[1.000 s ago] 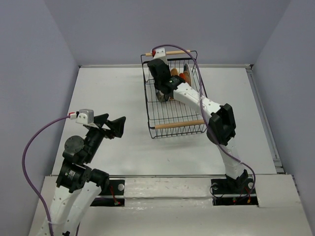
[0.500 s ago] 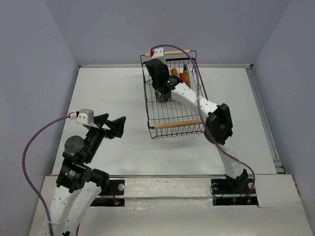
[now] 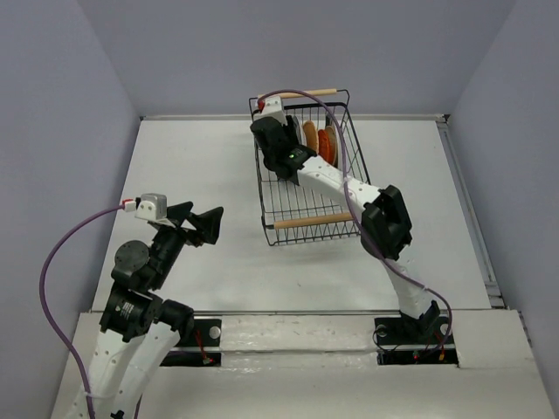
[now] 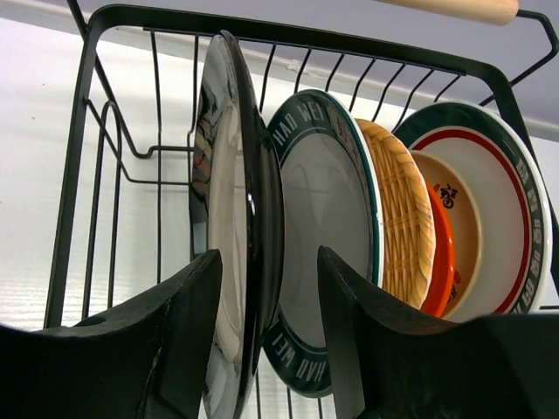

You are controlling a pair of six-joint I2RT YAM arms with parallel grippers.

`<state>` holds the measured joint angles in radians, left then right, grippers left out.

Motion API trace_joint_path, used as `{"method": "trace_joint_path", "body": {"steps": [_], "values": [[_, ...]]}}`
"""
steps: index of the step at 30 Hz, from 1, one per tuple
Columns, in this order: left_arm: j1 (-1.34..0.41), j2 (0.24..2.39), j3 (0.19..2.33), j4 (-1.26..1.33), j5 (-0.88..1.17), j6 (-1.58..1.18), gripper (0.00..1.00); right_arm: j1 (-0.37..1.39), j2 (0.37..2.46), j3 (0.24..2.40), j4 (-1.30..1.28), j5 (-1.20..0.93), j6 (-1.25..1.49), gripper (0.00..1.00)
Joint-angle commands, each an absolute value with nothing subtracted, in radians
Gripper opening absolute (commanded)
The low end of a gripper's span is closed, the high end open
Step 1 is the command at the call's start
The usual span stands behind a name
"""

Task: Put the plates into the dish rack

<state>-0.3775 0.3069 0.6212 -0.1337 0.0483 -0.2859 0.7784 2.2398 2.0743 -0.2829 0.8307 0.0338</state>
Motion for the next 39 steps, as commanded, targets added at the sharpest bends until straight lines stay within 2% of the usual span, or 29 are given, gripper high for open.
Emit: {"method": "trace_joint_path", "body": {"steps": [1, 3, 15, 18, 19, 22, 28, 29, 34, 37, 39], "values": [[-0.371, 0.330, 0.626, -0.107, 0.057, -0.272, 0.98, 0.785, 2.122, 2.048, -0.209, 0.862, 0.037, 0.54], [-0.370, 0.334, 0.626, -0.107, 0.057, -0.272, 0.98, 0.785, 2.108, 2.036, -0.203, 0.854, 0.037, 0.54], [-0.370, 0.360, 0.627, -0.110, 0.048, -0.272, 0.98, 0.785, 1.893, 1.888, -0.202, 0.671, 0.153, 0.73], [-0.370, 0.368, 0.627, -0.110, 0.043, -0.272, 0.98, 0.785, 1.810, 1.786, -0.183, 0.591, 0.172, 0.88], [-0.370, 0.370, 0.627, -0.112, 0.038, -0.272, 0.98, 0.785, 1.739, 1.749, -0.149, 0.572, 0.178, 0.99], [-0.370, 0.373, 0.629, -0.114, 0.037, -0.272, 0.98, 0.785, 1.604, 1.567, -0.046, 0.531, 0.183, 1.00], [-0.371, 0.359, 0.630, -0.106, 0.044, -0.270, 0.99, 0.785, 1.094, 1.157, 0.230, 0.525, 0.127, 0.98], [-0.370, 0.354, 0.630, -0.097, 0.063, -0.259, 0.99, 0.785, 0.954, 1.038, 0.260, 0.544, 0.124, 0.97], [-0.370, 0.350, 0.635, -0.084, 0.052, -0.230, 0.99, 0.785, 0.618, 0.772, 0.356, 0.696, 0.078, 0.93], [-0.370, 0.341, 0.634, -0.065, 0.057, -0.218, 0.99, 0.785, 0.476, 0.668, 0.347, 0.845, 0.074, 0.93], [-0.370, 0.327, 0.629, -0.052, 0.058, -0.207, 0.99, 0.785, 0.421, 0.597, 0.341, 0.870, 0.116, 0.93]]}}
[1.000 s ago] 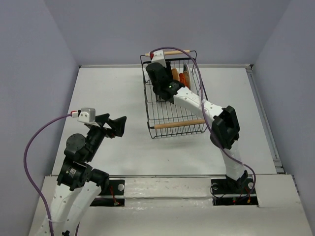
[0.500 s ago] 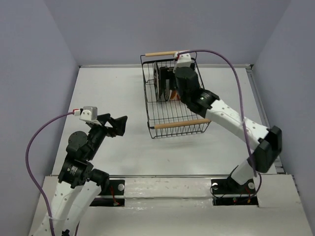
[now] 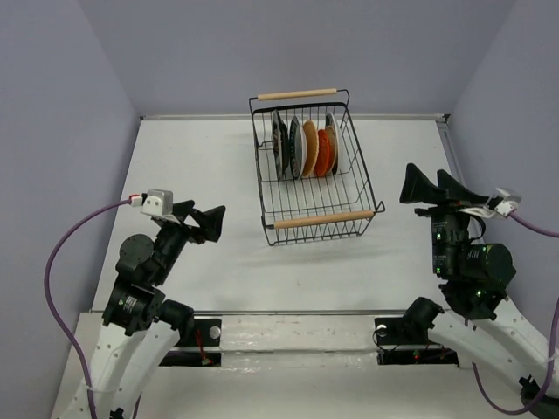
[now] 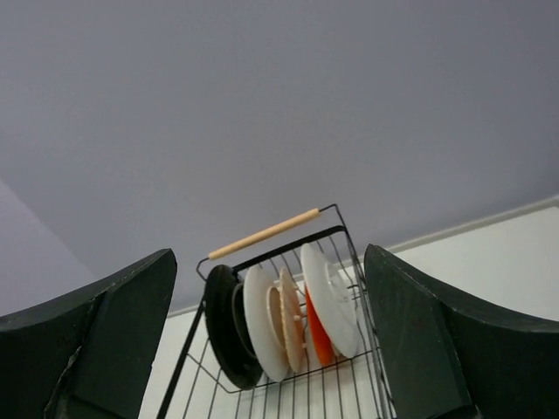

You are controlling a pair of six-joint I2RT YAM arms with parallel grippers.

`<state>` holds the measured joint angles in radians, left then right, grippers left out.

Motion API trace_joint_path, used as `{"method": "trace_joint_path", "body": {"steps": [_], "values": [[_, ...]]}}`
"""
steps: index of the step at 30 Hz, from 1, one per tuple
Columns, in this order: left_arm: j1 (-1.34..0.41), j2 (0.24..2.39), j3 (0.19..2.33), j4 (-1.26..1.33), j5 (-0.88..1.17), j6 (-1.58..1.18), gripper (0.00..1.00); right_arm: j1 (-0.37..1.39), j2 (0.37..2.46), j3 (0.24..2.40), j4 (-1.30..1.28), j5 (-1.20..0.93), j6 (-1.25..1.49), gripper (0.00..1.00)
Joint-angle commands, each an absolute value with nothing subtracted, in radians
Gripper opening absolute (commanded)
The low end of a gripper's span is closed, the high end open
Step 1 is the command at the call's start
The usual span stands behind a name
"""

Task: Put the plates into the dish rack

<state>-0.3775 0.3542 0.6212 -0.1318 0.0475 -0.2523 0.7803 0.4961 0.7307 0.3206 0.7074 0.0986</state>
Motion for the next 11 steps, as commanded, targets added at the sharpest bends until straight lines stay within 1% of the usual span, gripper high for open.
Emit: {"method": "trace_joint_path", "body": {"steps": [1, 4, 8, 11], "values": [[-0.370, 0.322, 0.627, -0.037, 0.063, -0.203, 0.99, 0.785, 0.379, 0.574, 0.341, 0.871, 0.135, 0.93], [-0.370, 0.301, 0.617, -0.020, 0.075, -0.196, 0.99, 0.785, 0.354, 0.522, 0.341, 0.859, 0.163, 0.92], [-0.367, 0.282, 0.607, -0.008, 0.109, -0.196, 0.99, 0.785, 0.426, 0.551, 0.337, 0.870, 0.127, 0.92], [-0.368, 0.304, 0.615, -0.024, 0.115, -0.198, 0.99, 0.785, 0.462, 0.584, 0.322, 0.828, 0.133, 0.92]]}}
